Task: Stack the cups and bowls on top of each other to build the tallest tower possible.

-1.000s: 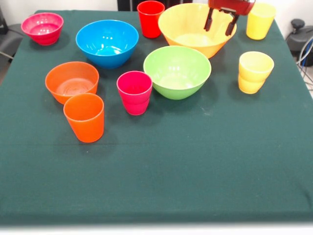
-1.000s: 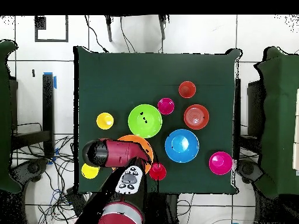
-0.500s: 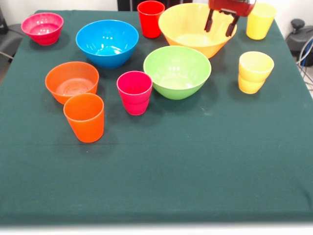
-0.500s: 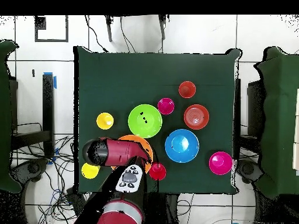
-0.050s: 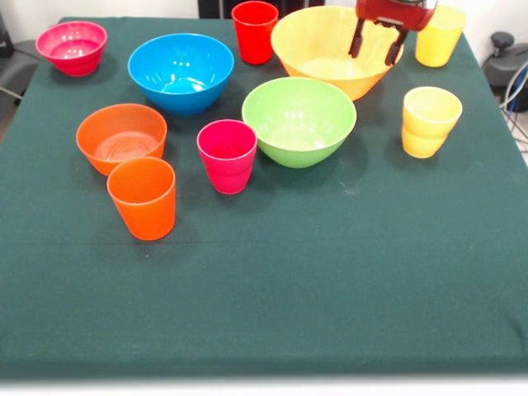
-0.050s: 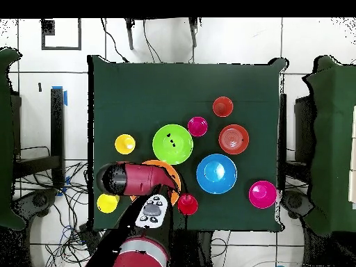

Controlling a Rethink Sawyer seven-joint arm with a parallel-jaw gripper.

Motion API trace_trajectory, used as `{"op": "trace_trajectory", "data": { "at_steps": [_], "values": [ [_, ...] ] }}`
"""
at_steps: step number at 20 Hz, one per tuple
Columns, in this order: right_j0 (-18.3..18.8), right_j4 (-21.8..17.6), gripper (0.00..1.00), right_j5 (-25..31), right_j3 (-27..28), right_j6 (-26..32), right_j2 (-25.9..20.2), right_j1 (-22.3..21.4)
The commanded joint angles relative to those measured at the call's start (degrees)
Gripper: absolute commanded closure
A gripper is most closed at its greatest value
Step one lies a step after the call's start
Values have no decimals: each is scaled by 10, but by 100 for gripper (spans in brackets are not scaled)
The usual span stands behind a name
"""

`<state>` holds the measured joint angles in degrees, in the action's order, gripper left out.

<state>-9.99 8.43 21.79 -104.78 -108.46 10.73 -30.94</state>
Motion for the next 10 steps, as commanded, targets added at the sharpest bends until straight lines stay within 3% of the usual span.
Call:
{"op": "trace_trajectory", "data": {
  "at_steps": [1,10],
  "values": [
    [-23,34,0,54,60,-119,-33,43],
    [-27,45,0,60,49,-118,-33,32]
  ]
}}
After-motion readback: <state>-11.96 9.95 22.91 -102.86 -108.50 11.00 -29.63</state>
